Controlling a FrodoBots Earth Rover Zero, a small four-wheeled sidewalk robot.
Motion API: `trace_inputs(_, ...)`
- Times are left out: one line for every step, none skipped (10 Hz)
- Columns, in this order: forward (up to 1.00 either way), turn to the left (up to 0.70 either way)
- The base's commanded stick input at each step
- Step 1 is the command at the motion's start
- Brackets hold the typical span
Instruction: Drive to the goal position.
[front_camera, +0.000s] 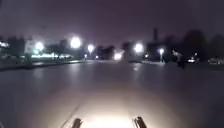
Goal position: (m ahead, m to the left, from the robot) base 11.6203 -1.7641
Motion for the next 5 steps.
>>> trace_inputs(1.0, 0.0)
trace_inputs(1.0, 0.0)
trace_inputs(1.0, 0.0)
trace_inputs(1.0, 0.0)
trace_inputs(1.0, 0.0)
